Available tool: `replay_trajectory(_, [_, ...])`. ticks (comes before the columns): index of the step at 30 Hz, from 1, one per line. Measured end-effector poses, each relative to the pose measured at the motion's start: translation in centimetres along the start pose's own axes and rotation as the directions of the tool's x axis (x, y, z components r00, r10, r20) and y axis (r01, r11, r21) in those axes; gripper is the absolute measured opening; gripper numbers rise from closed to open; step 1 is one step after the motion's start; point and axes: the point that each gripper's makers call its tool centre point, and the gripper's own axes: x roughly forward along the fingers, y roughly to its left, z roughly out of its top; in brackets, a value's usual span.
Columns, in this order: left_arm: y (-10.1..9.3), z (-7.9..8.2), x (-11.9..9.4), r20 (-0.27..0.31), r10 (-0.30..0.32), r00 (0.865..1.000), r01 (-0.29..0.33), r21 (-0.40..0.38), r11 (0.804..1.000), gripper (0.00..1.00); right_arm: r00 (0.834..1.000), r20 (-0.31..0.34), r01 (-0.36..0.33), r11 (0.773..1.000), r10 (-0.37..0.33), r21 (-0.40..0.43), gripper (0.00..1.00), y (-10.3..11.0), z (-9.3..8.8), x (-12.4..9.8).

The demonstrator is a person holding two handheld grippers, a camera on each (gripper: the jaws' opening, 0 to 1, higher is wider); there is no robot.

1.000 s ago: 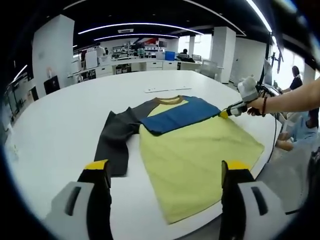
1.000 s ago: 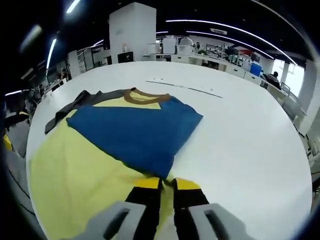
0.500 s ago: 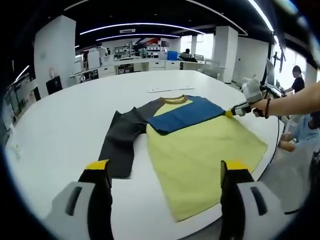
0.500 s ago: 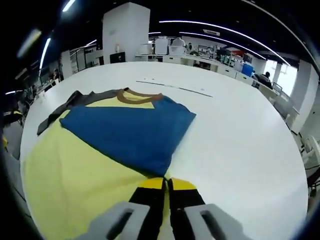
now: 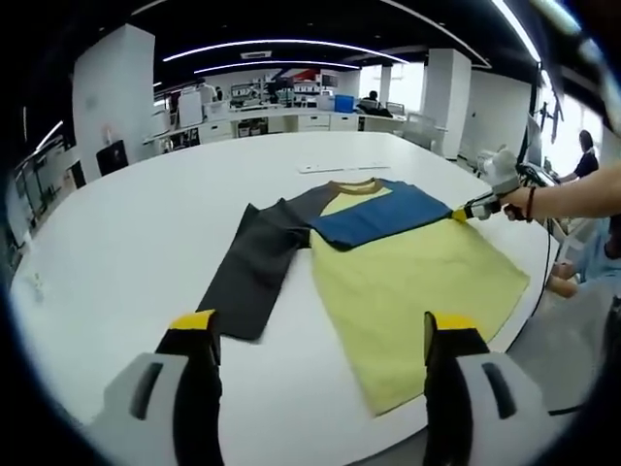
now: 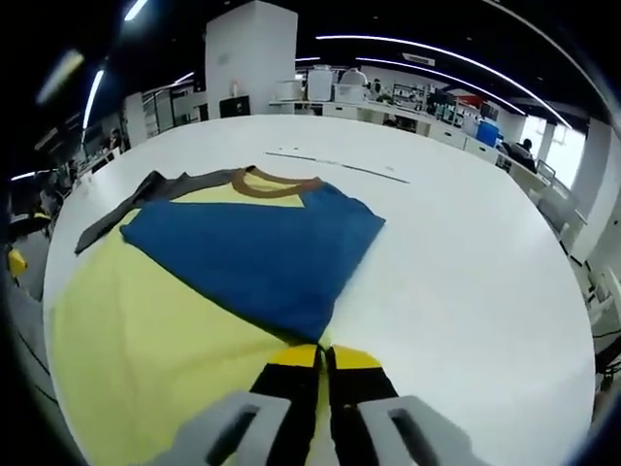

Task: Fold the garment on the visible template until the final outline fits inside the template.

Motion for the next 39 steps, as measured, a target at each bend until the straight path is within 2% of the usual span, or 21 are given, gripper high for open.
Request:
replay_trajectory(16, [0.9,0.1,0.5,-0.015,0.03,0.999,-0.031,-0.02,0.999,0.79,1.0,-0.018,0.022,1.0,-0.022,0.0,0.0,-2.7,-0.8,-0.6])
replay_trajectory(21, [1.4,0.0,0.5,-0.014,0.048,0.999,-0.049,-0.034,0.998,0.79,1.0,0.0,0.028,0.999,-0.028,0.046,0.02,-3.1,-0.8,-0.7])
replay_trajectory(23, [1.6,0.0,0.5,-0.016,0.054,0.998,-0.054,-0.037,0.998,0.78,0.999,0.014,0.031,0.996,-0.032,0.086,0.09,-3.3,-0.8,-0.7])
replay_trajectory(25, [1.7,0.0,0.5,-0.017,0.058,0.998,-0.059,-0.041,0.997,0.78,0.999,0.043,0.025,0.991,-0.031,0.134,0.23,-3.3,-0.4,-0.7])
replay_trajectory(28, [1.7,0.0,0.6,-0.017,0.062,0.998,-0.062,-0.049,0.997,0.77,0.999,0.042,0.023,0.988,-0.03,0.15,0.36,-3.4,-0.4,-0.9])
replay_trajectory(30, [1.7,0.1,0.7,-0.017,0.064,0.998,-0.065,-0.057,0.996,0.77,0.998,0.06,0.013,0.989,-0.022,0.15,0.43,-3.2,0.0,-1.2])
replay_trajectory(33, [1.8,0.0,0.8,-0.017,0.069,0.997,-0.07,-0.07,0.995,0.76,0.991,0.131,-0.041,0.988,0.021,0.148,0.57,-2.2,1.4,-1.9])
replay_trajectory(39, [3.0,-0.2,1.0,-0.024,0.11,0.994,-0.112,-0.108,0.988,0.72,0.977,0.198,-0.099,0.993,0.084,0.069,0.81,-0.6,2.9,-3.6])
